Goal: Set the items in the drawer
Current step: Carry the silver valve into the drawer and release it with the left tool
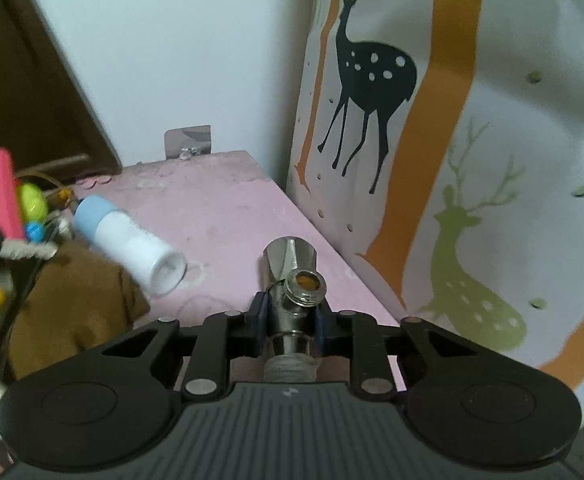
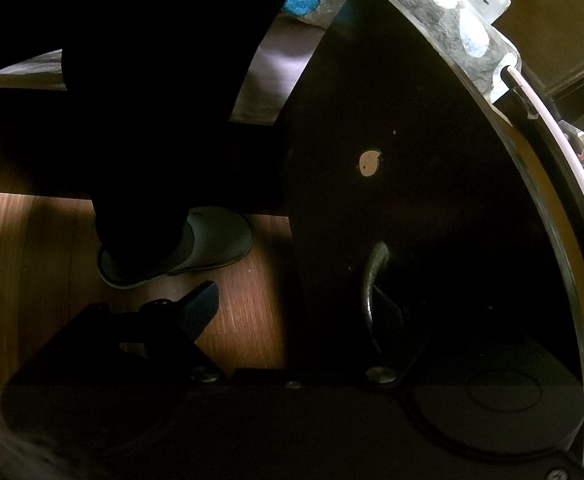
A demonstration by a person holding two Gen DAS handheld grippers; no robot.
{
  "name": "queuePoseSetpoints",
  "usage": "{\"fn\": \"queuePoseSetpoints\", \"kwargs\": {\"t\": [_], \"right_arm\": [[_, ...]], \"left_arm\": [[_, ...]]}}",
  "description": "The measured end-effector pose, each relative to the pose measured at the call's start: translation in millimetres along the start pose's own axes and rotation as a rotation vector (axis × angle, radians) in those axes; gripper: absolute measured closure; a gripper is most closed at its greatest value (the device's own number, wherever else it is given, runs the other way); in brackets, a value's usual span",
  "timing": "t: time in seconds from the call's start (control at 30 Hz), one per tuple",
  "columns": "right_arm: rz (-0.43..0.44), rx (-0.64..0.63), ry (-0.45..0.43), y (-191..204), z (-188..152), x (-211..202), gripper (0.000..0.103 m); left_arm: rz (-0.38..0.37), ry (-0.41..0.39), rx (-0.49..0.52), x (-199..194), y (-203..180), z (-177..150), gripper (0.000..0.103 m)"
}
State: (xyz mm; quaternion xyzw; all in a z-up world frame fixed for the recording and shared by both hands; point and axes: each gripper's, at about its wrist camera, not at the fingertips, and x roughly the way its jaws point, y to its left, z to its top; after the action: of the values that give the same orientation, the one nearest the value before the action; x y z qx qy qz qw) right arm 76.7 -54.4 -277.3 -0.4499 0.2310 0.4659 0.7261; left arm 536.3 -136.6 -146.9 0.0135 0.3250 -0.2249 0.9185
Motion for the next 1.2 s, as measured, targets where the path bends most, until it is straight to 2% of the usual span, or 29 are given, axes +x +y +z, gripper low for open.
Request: {"fn": "queuePoseSetpoints", "kwargs": {"t": [0.27, 0.53, 0.77, 0.87, 0.97, 1.2], "right_arm": [[-0.001, -0.005, 0.010, 0, 1, 1, 0.022], [-0.001, 0.000, 0.027, 0, 3, 2, 0.022], [-0.005, 0.004, 0.041, 0, 6, 4, 0.022], [-0.008, 0.016, 0.048, 0, 8, 4, 0.022], [-0.010, 0.018, 0.050, 0, 7, 4, 0.022], [-0.012, 0.012, 0.044, 2, 4, 3, 0.022]], "left_arm": [[-0.009, -0.018, -0.062, -54, 3, -10, 0.082], [-0.002, -0.001, -0.044, -125, -1, -30, 0.082], [-0.021, 0.035, -0.016, -186, -5, -65, 0.082], [-0.034, 0.078, 0.036, -207, -7, -86, 0.082], [-0.040, 0.147, 0.079, -210, -8, -111, 0.082], [-0.033, 0.356, 0.201, -171, -1, -175, 0.082]]}}
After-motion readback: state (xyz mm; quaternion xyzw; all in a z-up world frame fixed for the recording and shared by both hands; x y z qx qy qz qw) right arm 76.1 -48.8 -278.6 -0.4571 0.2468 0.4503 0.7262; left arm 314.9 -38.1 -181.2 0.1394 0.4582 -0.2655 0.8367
